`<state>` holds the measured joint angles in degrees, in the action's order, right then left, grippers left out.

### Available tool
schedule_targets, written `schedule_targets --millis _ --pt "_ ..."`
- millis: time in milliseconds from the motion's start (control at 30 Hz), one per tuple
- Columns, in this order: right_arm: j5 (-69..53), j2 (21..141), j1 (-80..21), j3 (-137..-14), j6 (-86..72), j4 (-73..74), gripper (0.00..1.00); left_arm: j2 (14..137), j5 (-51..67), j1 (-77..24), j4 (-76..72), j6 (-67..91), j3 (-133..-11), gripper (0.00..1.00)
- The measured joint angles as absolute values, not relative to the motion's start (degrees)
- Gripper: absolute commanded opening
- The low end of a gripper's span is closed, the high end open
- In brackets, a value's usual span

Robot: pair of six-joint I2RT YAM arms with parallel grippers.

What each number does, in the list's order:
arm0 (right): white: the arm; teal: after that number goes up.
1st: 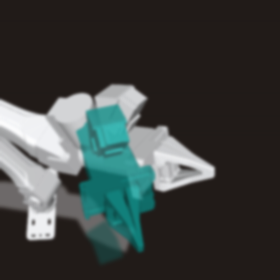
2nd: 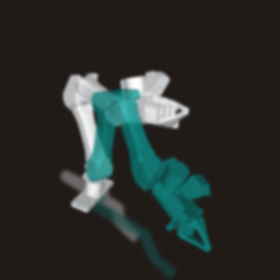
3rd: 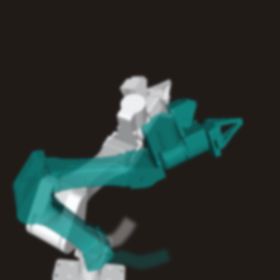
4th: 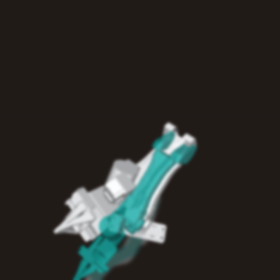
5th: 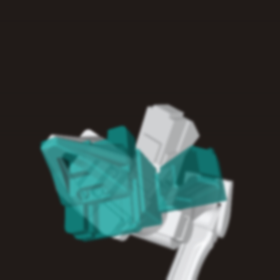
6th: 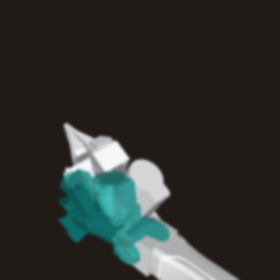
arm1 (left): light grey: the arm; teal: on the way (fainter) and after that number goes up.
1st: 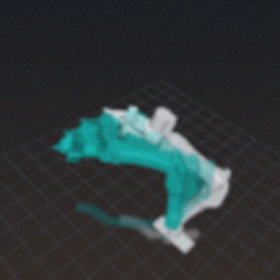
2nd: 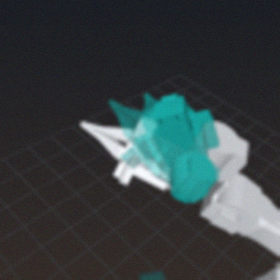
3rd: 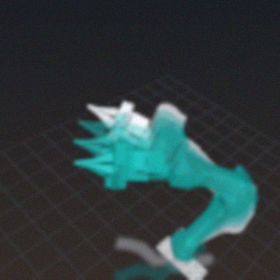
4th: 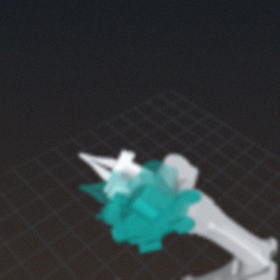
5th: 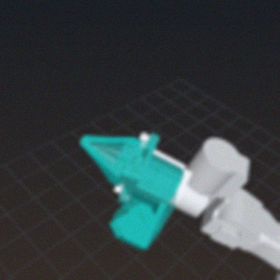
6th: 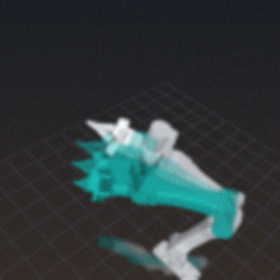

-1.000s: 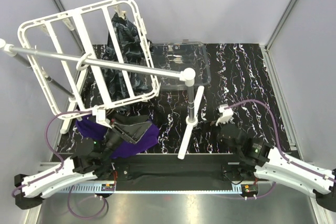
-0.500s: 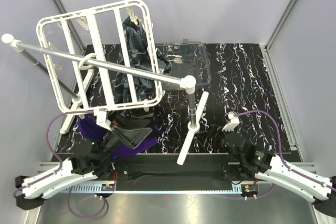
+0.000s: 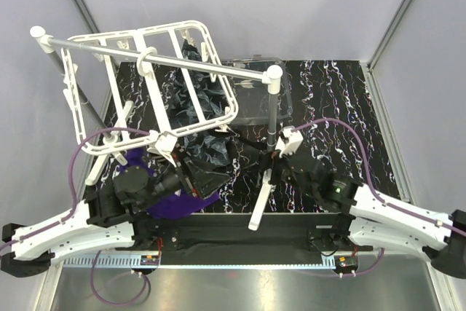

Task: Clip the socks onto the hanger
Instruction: Move the clothesline to the center of the board.

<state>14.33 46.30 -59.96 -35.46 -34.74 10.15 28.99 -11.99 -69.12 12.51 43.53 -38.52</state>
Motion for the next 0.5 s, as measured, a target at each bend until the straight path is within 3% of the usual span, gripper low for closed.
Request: schedule_targets --millis 300,500 --pt "15.5 55.0 -56.3 -40.6 -33.6 9.2 1.00 28.9 -10.6 -69.1 16.3 36.9 -46.5 0.99" --pt "11.1 57.0 -48.9 -41.9 -32.9 8.4 1.00 28.9 -2.4 -69.1 10.8 33.1 -51.2 0.99"
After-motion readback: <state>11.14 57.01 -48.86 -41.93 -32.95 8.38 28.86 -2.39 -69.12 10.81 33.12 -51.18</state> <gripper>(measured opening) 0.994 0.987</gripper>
